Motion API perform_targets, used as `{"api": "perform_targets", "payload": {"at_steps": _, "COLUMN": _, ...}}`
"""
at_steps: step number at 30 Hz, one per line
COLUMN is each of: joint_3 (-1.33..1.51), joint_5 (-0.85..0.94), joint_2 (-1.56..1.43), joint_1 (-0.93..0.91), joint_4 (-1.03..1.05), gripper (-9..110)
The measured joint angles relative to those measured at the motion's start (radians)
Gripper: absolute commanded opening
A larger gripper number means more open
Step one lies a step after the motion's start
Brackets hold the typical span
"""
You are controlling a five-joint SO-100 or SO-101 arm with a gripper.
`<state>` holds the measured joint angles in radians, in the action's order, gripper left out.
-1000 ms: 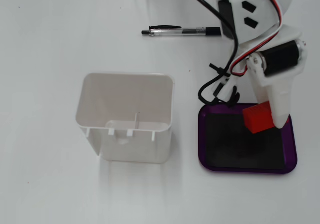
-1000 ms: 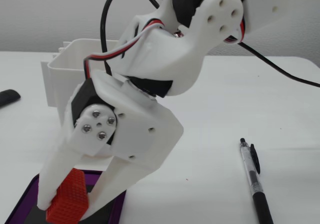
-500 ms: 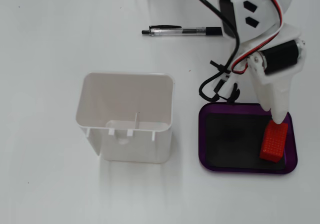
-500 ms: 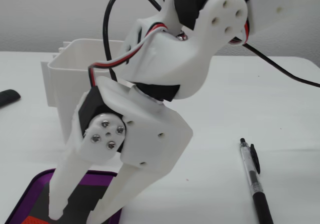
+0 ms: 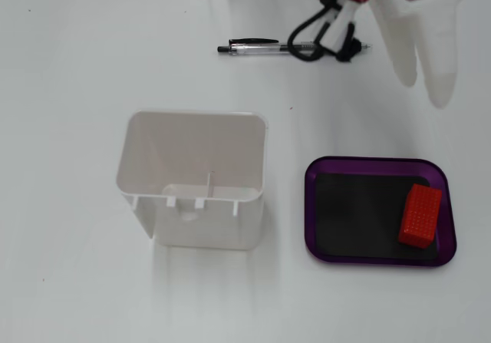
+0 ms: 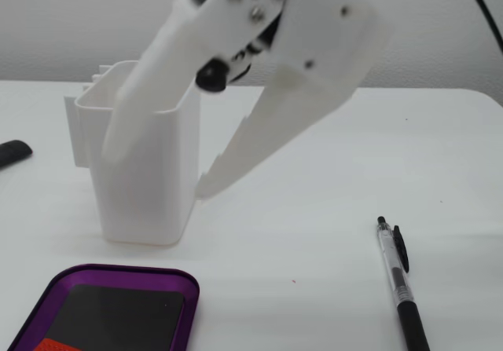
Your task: Pick up the cube and place it in the box.
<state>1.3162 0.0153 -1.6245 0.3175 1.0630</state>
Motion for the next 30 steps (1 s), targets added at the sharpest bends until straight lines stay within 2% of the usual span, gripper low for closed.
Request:
{"api": "perform_targets", "payload": {"at_steps": 5, "joint_3": 0.058, "joint_5": 0.000, "joint_2": -0.244, "joint_1": -0.012, "joint_4": 0.190, "gripper": 17}}
{"api": "perform_targets", "payload": {"at_steps": 11, "joint_3": 0.225, "joint_5": 0.000, "joint_2": -0.523, "joint_1": -0.143, "joint_4": 0.301, "gripper": 17}}
{"api": "perform_targets", "payload": {"at_steps": 20, "joint_3": 0.690, "joint_5": 0.000, "joint_2": -1.008, "joint_1": -0.199, "joint_4": 0.301, "gripper": 17}}
{"api": "perform_targets", "payload": {"at_steps": 30, "joint_3": 1.347, "joint_5": 0.000, "joint_2": -1.574, "joint_1": -0.207, "joint_4": 0.135, "gripper": 17}}
